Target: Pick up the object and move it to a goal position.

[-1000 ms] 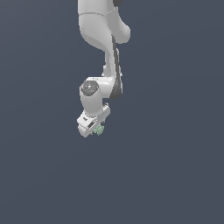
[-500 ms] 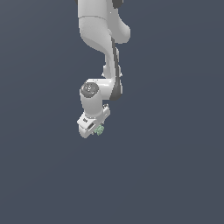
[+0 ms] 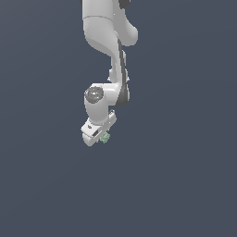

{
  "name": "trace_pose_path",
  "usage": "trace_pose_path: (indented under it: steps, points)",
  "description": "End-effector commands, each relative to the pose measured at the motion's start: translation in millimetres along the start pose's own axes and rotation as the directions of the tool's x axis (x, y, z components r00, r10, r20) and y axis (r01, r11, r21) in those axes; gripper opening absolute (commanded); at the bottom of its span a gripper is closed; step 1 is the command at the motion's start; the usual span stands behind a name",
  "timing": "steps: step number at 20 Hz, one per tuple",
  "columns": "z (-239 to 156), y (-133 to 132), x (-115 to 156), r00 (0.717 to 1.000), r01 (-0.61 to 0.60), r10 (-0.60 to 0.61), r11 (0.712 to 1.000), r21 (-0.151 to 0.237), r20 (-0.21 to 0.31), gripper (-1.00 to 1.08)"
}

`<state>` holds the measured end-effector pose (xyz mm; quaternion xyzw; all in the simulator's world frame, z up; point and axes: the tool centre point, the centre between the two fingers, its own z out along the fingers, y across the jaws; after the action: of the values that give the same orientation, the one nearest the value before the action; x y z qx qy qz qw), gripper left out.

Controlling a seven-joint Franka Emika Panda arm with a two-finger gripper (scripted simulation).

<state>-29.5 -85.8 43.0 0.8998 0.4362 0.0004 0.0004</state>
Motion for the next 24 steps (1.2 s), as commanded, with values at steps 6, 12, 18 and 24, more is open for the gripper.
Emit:
trace_pose_path:
  steps: [6,12,18,24]
  points:
    - [-23.1,17.4,1.7,1.0,0.0,0.0,1.0,-0.001,-0.001,-1.0]
    - [-57.2,43.4,4.5,1.0,0.0,0.0,1.0,0.0,-0.001,-1.0]
    - [-99.3,76.1,8.1,1.0,0.0,0.0,1.0,0.001,-0.002,-1.0]
    - [-137.6,106.4,11.5,1.0,0.0,0.0,1.0,0.001,-0.002,-1.0]
